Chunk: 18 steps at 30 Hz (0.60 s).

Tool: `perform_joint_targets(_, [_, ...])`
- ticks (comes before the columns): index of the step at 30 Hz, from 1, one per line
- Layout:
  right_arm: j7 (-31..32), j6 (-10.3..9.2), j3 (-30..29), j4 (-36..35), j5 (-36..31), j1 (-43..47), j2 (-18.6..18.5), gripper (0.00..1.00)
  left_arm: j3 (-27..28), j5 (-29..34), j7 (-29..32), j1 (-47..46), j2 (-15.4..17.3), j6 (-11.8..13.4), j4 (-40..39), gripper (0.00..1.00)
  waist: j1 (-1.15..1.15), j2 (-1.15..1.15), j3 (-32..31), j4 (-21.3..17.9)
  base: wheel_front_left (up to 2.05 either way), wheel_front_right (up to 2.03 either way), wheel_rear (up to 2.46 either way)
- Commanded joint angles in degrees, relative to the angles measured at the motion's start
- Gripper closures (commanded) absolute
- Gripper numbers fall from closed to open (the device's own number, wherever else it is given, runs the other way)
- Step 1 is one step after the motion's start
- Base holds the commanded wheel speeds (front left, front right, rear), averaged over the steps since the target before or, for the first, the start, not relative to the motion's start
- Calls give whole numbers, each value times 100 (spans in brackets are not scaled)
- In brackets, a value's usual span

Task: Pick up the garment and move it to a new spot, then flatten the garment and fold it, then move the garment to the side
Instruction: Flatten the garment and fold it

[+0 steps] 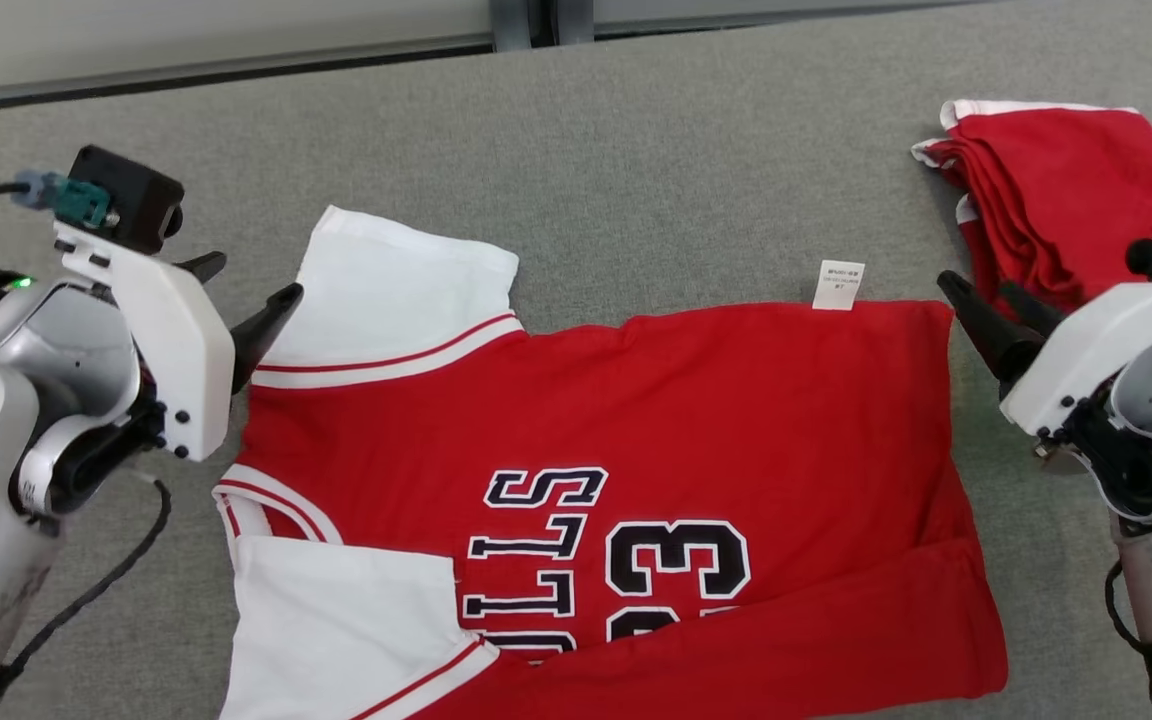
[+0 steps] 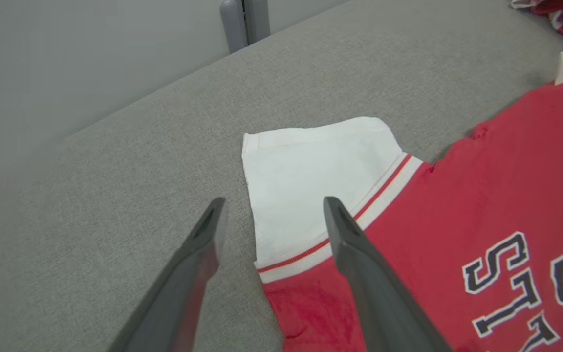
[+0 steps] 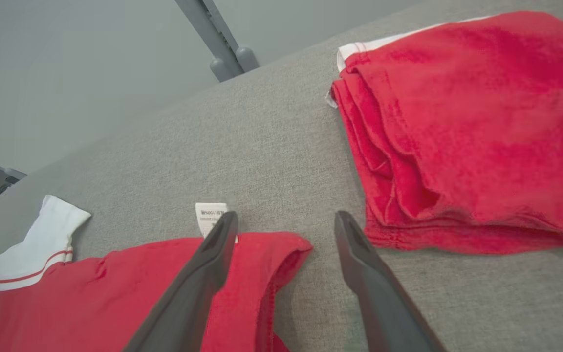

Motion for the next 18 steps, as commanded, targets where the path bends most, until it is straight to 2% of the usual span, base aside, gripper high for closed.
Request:
perform_joint_targets(1, [56, 0, 90, 141, 78, -187, -54, 0, -55, -84, 108, -255, -89, -91, 214, 0, 0, 0, 250, -57, 0, 0, 0])
perform_joint_targets(4, [249, 0, 323, 480, 193, -477, -100, 0, -223, -151, 382, -691, -235, -254, 735, 0, 0, 0, 376, -103, 0, 0, 0])
perform_joint_targets(9, [424, -1, 628, 695, 401, -738, -152, 0, -364, -293, 588, -1171, -394, -373, 1319, 0, 0, 0, 486, -185, 0, 0, 0])
perform_joint_targets(16, [391, 0, 1169, 521, 832, -939, -170, 0, -535, -467, 713, -1702, -457, -449, 2075, 0, 0, 0, 751, -426, 0, 0, 0])
perform_joint_targets(18, [326, -1, 1331, 455, 923, -982, -193, 6, -604, -470, 736, -1829, -411, -448, 2258, 0, 0, 0, 840, -508, 0, 0, 0])
